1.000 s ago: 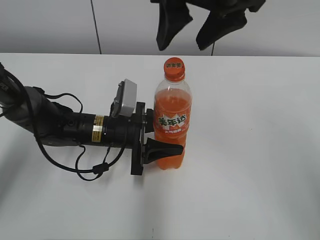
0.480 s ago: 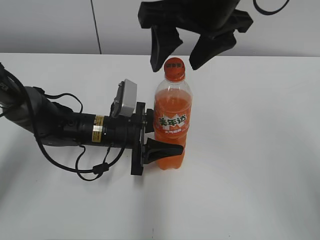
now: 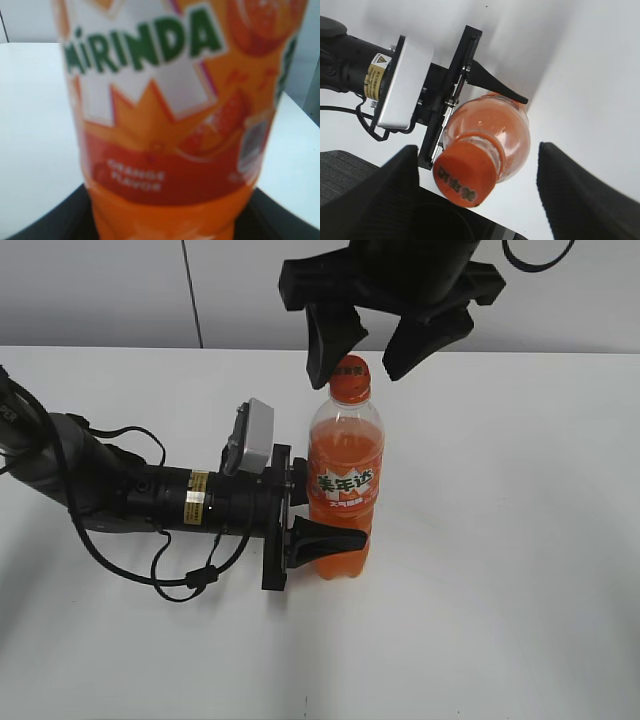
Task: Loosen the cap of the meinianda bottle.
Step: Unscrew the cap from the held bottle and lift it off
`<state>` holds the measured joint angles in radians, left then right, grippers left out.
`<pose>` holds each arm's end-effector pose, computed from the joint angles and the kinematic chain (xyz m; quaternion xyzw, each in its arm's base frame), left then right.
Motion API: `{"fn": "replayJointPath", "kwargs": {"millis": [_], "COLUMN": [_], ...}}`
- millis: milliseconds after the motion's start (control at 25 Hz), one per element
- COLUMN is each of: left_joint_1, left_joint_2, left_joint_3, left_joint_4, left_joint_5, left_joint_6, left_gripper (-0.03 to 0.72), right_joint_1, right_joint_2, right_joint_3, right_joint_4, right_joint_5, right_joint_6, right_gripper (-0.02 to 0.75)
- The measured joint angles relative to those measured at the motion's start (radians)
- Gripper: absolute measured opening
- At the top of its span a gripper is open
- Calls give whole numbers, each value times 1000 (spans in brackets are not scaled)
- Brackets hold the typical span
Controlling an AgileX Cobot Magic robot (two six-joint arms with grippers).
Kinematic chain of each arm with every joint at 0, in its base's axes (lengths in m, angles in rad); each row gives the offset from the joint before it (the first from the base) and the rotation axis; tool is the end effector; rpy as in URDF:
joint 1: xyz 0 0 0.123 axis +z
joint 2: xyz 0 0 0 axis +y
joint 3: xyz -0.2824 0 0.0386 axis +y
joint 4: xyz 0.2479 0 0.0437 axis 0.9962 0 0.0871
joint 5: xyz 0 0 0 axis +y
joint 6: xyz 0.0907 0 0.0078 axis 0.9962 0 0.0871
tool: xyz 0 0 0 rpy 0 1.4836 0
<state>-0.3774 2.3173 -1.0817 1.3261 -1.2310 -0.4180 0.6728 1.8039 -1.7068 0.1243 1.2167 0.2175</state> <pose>0.3174 -0.2153 0.0651 0.5550 0.5452 -0.4478 0.4408 0.2940 0.2478 0.3232 -0.2110 0.9605 0.1287 0.1280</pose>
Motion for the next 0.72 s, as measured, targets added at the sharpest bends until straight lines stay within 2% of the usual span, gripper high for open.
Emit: {"fn": "replayJointPath", "kwargs": {"millis": [720], "left_joint_1": [0], "left_joint_2": [0], "left_joint_3": [0], "left_joint_4": [0], "left_joint_5": [0], "left_joint_6": [0], "left_gripper": [403], "right_joint_1": [0], "right_joint_2": [0], "right_joint_3": [0], "right_joint_4": [-2], "right_joint_5": [0], "right_joint_6": [-1], "right_gripper": [513]}}
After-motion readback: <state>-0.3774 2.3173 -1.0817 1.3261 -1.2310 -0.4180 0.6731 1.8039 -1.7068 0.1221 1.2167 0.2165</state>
